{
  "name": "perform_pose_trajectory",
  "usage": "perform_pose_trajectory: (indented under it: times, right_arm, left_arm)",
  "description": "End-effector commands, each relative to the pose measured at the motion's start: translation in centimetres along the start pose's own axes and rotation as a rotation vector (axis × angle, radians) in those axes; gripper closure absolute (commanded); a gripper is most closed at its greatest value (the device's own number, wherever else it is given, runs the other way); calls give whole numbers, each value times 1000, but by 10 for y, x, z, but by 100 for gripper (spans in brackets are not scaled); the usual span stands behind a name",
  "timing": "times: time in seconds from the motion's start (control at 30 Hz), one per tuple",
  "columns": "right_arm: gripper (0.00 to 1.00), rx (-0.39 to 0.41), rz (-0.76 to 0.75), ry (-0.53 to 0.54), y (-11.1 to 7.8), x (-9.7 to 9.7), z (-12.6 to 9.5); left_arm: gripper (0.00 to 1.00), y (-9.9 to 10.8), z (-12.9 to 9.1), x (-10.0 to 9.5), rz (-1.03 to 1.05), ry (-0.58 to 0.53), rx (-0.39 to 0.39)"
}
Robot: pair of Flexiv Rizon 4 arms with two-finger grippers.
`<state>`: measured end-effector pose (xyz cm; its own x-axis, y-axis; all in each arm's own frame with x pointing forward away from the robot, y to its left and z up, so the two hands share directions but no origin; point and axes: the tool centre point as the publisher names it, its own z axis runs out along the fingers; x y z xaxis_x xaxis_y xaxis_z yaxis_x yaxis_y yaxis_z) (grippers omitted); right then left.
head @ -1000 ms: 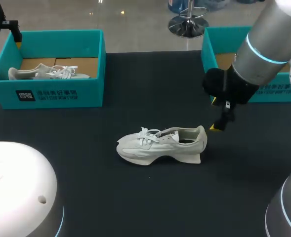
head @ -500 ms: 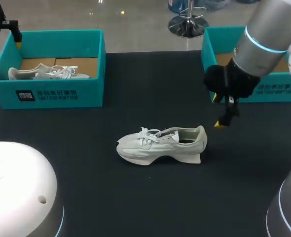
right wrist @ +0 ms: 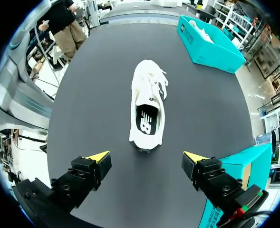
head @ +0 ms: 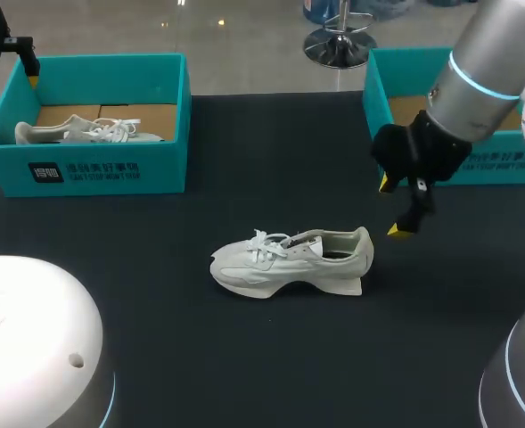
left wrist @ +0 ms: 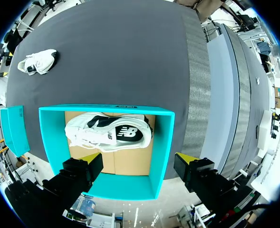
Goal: Take the shoe out of the shoebox, open the shoe tongue, remove and reinsert the insole, then place the shoe into the shoebox
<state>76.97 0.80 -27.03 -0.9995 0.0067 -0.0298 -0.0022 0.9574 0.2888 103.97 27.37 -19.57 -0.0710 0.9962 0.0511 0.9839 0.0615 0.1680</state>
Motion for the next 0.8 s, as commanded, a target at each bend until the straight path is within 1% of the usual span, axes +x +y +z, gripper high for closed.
perform_pose_trajectory:
  times: [0.03,0.07,0.1,0.17,0.2,0.27,0.3,0.43,0.47,0.5,0.53,0.57,0.63,0.67,0.7,0.8]
  right_arm:
    - [0,-240,-37,-65,-37,17,11]
    - [0,-250,-31,-60,-41,19,13]
    - [0,-291,-47,-81,-44,19,15]
    - [0,-308,-26,-76,-50,21,18]
    - [0,-340,-37,-83,-51,21,21]
    - [0,-366,-16,-85,-57,23,26]
    - [0,-394,-21,-90,-58,24,28]
    - [0,-435,-27,-77,-63,24,36]
    - [0,-434,-25,-61,-65,24,37]
    - [0,-456,-41,-58,-66,23,39]
    - [0,-460,-51,-48,-66,22,40]
    - [0,-448,-61,-17,-65,21,42]
    - [0,-462,-53,-18,-64,19,45]
    - [0,-438,-23,15,-63,18,47]
    - [0,-430,28,17,-64,18,49]
    - [0,-430,28,17,-64,18,49]
  left_arm:
    - [0,-1,0,0,0,2,-2]
    - [0,-1,0,0,0,2,-2]
    - [0,-1,0,0,0,2,-2]
    - [0,-1,0,0,0,2,-2]
    - [0,-1,0,0,0,2,-2]
    - [0,-1,0,0,0,2,-2]
    - [0,-1,0,0,0,2,-2]
    - [0,-1,0,0,0,2,-2]
    - [0,-1,0,0,0,2,-2]
    - [0,-1,0,0,0,2,-2]
    - [0,-1,0,0,0,2,-2]
    - [0,-1,0,0,0,2,-2]
    - [0,-1,0,0,0,2,-2]
    - [0,-1,0,0,0,2,-2]
    - [0,-1,0,0,0,2,-2]
    - [0,-1,0,0,0,2,-2]
